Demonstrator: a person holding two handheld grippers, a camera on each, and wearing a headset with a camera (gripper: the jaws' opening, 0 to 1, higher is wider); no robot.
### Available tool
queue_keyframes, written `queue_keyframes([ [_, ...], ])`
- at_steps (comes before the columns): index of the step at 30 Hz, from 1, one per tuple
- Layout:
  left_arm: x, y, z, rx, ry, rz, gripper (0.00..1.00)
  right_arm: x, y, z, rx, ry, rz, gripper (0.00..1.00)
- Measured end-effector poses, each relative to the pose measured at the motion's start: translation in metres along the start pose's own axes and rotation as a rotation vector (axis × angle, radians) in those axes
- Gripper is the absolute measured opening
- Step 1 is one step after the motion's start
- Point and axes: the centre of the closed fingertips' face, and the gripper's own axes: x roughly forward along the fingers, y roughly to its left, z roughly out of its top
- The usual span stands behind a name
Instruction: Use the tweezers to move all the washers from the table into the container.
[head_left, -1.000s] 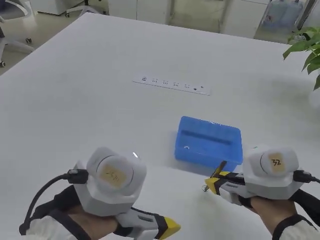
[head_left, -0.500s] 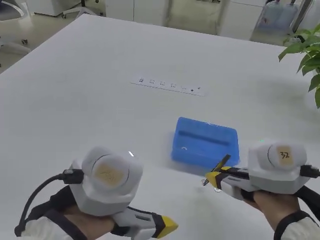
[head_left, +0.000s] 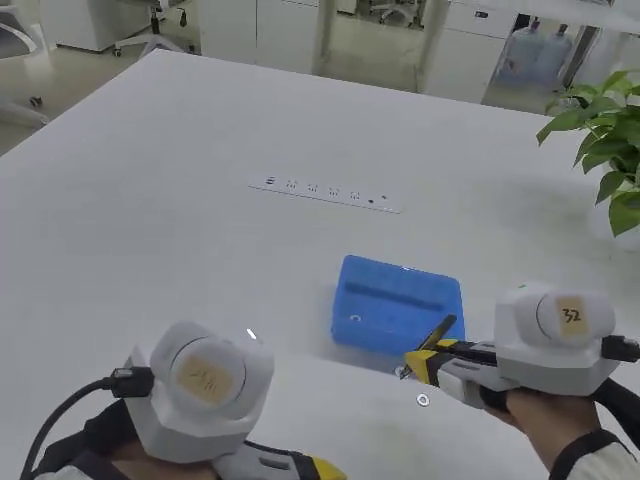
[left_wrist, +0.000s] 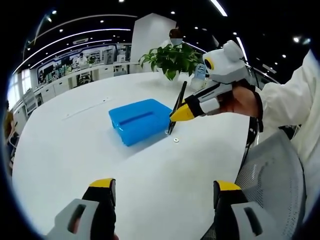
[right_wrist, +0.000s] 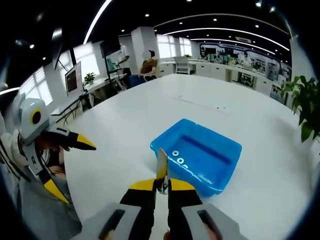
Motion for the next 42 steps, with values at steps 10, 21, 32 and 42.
queue_keyframes([
  [10, -0.001, -0.001, 0.002, -0.001, -0.001, 0.002, 0.81, -0.004, -0.014, 0.025, -0.006, -0.049, -0.018, 0.05],
  [21, -0.001, 0.001, 0.000, 0.000, 0.011, 0.006, 0.81, 0.009, -0.030, 0.041, -0.022, -0.070, -0.049, 0.05],
  [32, 0.001, 0.001, -0.003, -0.003, 0.020, 0.004, 0.81, 0.036, -0.057, 0.030, -0.036, -0.016, -0.109, 0.05],
  [42, 0.001, 0.003, -0.007, -0.006, 0.028, 0.011, 0.80, 0.057, -0.061, 0.009, -0.050, 0.071, -0.092, 0.05],
])
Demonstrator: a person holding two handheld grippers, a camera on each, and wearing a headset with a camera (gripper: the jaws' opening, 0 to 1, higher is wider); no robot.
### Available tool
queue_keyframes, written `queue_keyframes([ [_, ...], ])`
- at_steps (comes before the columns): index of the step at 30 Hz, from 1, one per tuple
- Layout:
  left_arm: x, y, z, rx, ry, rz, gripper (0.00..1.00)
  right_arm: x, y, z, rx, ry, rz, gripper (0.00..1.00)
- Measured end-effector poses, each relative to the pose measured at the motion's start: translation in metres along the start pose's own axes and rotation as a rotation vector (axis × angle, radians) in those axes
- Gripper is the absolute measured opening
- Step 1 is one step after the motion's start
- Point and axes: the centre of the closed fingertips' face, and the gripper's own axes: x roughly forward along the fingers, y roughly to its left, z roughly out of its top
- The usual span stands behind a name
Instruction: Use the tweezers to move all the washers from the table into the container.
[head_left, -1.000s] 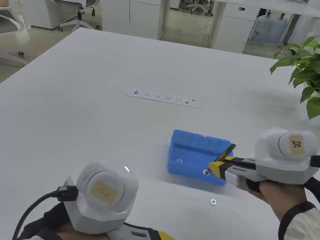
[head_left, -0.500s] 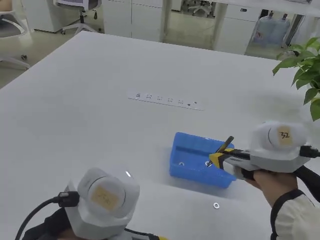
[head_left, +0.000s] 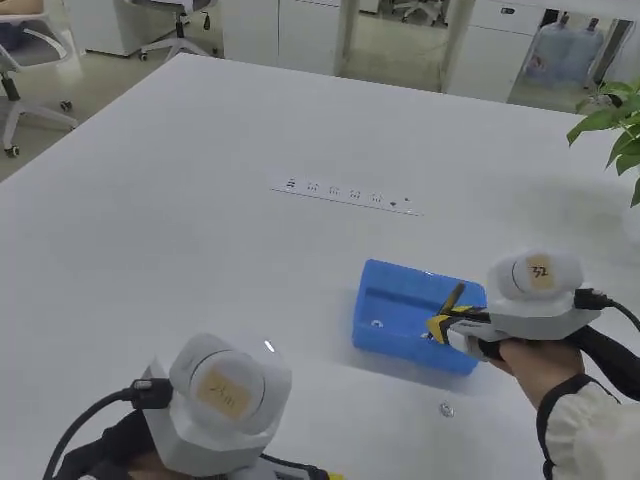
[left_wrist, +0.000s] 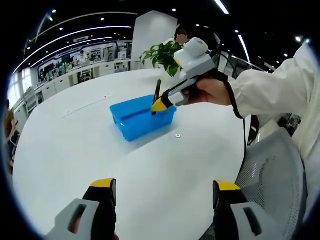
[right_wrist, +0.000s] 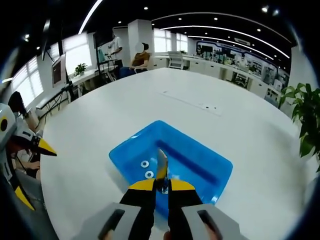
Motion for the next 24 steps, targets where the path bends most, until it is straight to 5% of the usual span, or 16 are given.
queue_keyframes([
  [24, -0.0024, 0.0040, -0.0007, -0.008, 0.003, 0.012, 0.80, 0.0054, -0.0015, -0.0029, 0.002, 0.018, 0.003, 0.06],
])
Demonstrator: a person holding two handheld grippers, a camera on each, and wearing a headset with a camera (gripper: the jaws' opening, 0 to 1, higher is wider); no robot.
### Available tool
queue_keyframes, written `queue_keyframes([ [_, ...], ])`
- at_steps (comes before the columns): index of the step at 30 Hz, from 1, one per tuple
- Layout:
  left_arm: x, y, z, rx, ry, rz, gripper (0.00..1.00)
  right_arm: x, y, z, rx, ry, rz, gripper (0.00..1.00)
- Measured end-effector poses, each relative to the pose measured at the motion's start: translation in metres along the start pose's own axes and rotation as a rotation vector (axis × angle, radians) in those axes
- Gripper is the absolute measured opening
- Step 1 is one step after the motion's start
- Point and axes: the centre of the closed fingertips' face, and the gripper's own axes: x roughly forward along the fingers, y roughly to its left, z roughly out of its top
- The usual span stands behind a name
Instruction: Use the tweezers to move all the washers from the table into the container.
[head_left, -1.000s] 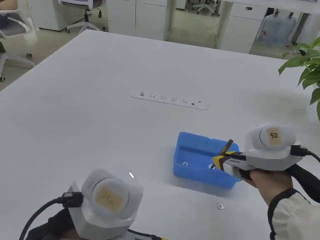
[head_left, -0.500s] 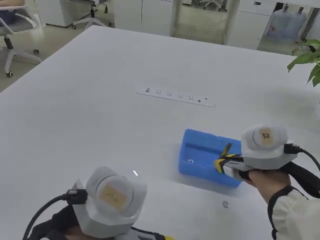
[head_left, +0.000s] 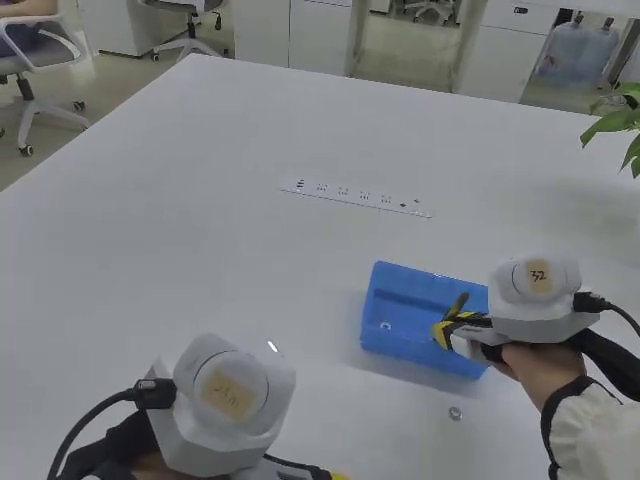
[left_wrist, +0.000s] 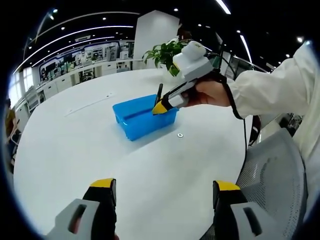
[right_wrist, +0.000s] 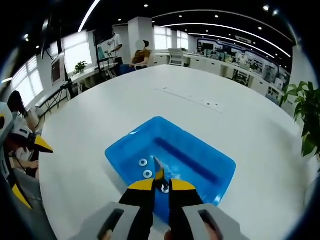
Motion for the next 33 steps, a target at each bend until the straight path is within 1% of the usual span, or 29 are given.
queue_keyframes([
  [3, 0.000, 0.001, 0.000, 0.003, 0.000, 0.002, 0.80, -0.005, 0.001, 0.004, 0.008, -0.019, 0.002, 0.06],
  [6, 0.000, 0.000, 0.002, 0.002, -0.006, 0.001, 0.80, -0.015, 0.002, 0.011, 0.023, -0.056, -0.005, 0.06],
  [7, 0.000, 0.000, 0.002, 0.001, -0.006, 0.000, 0.80, -0.020, 0.001, 0.014, 0.030, -0.076, -0.010, 0.06],
  [10, 0.000, -0.001, 0.003, 0.014, -0.007, 0.000, 0.80, -0.029, 0.001, 0.019, 0.038, -0.103, -0.015, 0.06],
  [12, 0.000, -0.002, 0.003, 0.015, -0.008, -0.001, 0.80, -0.039, 0.001, 0.023, 0.047, -0.135, -0.025, 0.06],
  [15, 0.000, -0.004, 0.004, 0.015, -0.011, -0.004, 0.80, -0.050, 0.002, 0.025, 0.065, -0.161, -0.026, 0.06],
  [21, 0.000, -0.006, 0.004, 0.022, -0.013, -0.006, 0.80, -0.066, 0.004, 0.023, 0.075, -0.191, -0.029, 0.06],
  [23, 0.000, -0.006, 0.005, 0.021, -0.017, -0.005, 0.80, -0.072, 0.004, 0.022, 0.065, -0.199, -0.043, 0.06],
  [26, 0.000, -0.007, 0.005, 0.021, -0.019, -0.005, 0.80, -0.080, 0.008, 0.020, 0.066, -0.207, -0.041, 0.06],
  [28, 0.000, -0.006, 0.005, 0.022, -0.018, -0.005, 0.80, -0.082, 0.010, 0.018, 0.066, -0.209, -0.039, 0.06],
  [30, 0.000, -0.006, 0.004, 0.023, -0.016, -0.004, 0.80, -0.088, 0.015, 0.011, 0.065, -0.205, -0.031, 0.06],
  [33, 0.000, -0.007, 0.004, 0.021, -0.017, -0.006, 0.80, -0.090, 0.018, 0.003, 0.057, -0.189, -0.024, 0.06],
])
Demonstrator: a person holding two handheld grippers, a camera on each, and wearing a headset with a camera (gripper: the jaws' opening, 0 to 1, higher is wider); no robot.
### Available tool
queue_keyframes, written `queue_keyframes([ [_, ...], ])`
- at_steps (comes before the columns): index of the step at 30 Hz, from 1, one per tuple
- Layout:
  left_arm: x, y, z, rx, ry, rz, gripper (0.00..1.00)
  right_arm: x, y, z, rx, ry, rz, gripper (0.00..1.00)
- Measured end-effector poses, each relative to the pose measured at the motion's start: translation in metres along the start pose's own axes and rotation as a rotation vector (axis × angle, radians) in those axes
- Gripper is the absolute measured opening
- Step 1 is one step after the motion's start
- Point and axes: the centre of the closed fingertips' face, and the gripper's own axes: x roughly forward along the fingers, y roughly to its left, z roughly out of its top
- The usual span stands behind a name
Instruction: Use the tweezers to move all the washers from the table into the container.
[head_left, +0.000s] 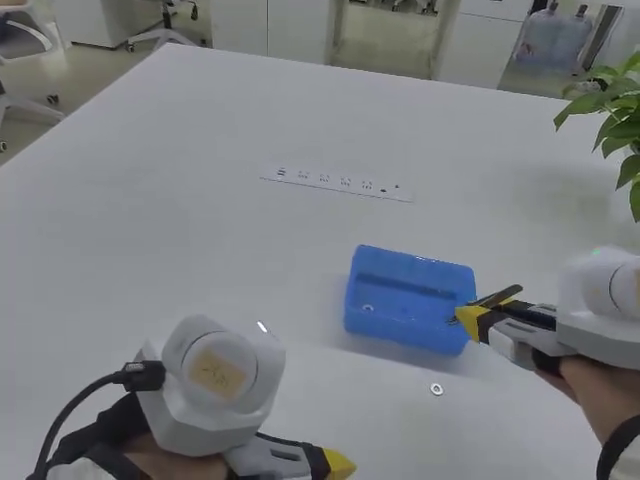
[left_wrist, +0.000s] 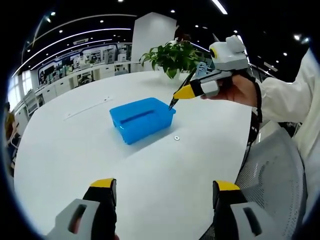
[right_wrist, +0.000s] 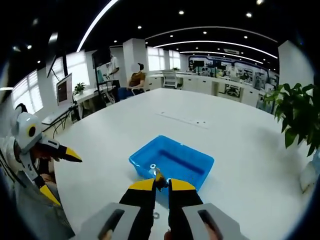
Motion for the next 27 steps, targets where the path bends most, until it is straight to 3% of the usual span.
queue_keyframes([
  [15, -0.001, -0.001, -0.001, 0.003, 0.006, 0.002, 0.80, 0.012, 0.006, -0.053, 0.009, 0.125, 0.026, 0.06],
  [27, 0.000, -0.001, -0.002, 0.003, 0.013, 0.004, 0.80, 0.023, 0.006, -0.070, 0.005, 0.180, 0.035, 0.06],
])
